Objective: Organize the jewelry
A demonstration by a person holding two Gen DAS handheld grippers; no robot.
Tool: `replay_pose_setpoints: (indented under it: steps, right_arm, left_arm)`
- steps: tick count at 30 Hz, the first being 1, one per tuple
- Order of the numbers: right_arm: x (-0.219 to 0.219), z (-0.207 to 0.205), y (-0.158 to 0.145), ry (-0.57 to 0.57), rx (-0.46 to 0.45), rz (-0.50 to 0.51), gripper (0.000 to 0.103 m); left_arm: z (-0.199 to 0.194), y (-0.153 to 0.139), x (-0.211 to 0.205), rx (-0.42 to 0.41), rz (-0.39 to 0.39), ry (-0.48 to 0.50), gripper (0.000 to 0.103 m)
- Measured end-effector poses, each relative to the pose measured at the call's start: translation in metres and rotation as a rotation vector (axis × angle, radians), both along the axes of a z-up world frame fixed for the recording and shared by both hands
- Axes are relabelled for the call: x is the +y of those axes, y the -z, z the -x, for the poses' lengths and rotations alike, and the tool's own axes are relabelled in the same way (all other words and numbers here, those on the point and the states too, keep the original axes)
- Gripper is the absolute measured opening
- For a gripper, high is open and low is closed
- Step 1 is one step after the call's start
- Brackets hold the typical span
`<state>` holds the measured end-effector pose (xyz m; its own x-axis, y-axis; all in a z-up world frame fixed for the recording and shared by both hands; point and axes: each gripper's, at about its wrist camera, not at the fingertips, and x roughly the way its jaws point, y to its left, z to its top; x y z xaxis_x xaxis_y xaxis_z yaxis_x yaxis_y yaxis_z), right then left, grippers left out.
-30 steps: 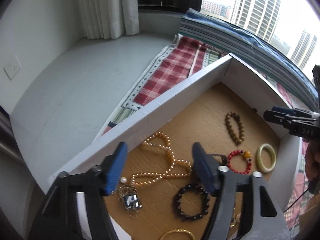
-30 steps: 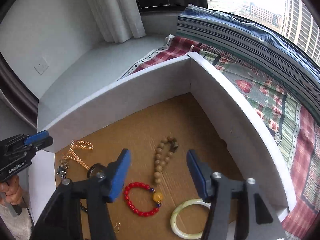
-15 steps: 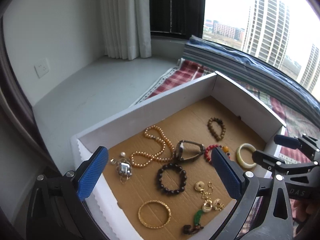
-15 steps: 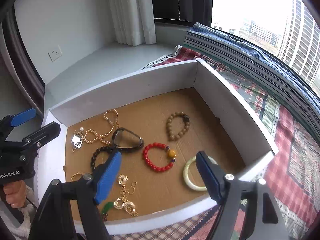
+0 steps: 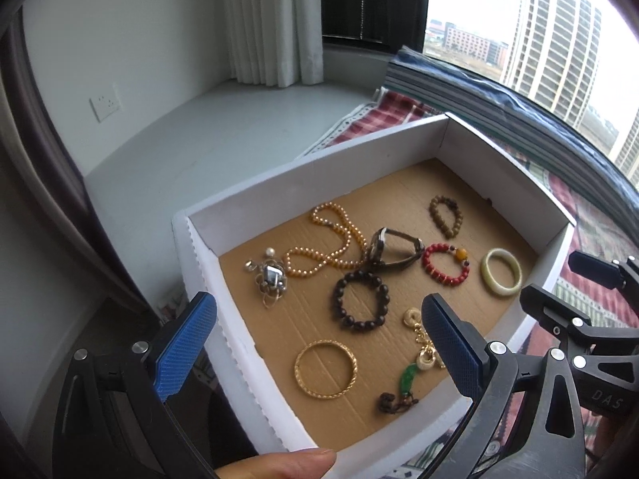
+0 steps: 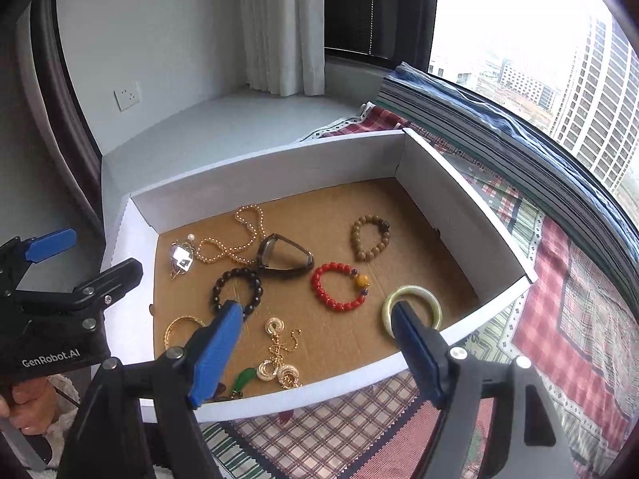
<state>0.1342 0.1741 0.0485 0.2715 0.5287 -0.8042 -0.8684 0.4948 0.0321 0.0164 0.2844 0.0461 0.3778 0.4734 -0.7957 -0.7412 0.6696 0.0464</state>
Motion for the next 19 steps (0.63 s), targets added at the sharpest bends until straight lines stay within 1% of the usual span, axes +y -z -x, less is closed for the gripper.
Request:
replay_pose_setpoints:
  steps: [4, 9, 17, 19]
  right_arm:
    - [0.0049, 0.0039, 0.0, 0.008, -0.003, 0.02, 0.079]
    - [0.0098, 0.0015, 0.0035, 0.02, -0.005, 0.036, 0.079]
    - [0.009, -0.0016, 0.0061, 0.037, -0.001, 0.036, 0.079]
    - [0.0087, -0.0019, 0.0063, 0.037, -0.001, 0.036, 0.079]
  left_arm:
    - [0.0022, 0.0013, 0.0018, -0.003, 0.005, -0.01, 0.102]
    - [0.0016, 0.0007, 0.0016, -0.006, -0.013, -0.011, 0.102]
    - [0.0, 0.0062, 0.0015, -0.006, 0.007, -0.007, 0.102]
    - [-0.0008, 0.007, -0.0005, 0.0, -0.005, -0.005, 0.102]
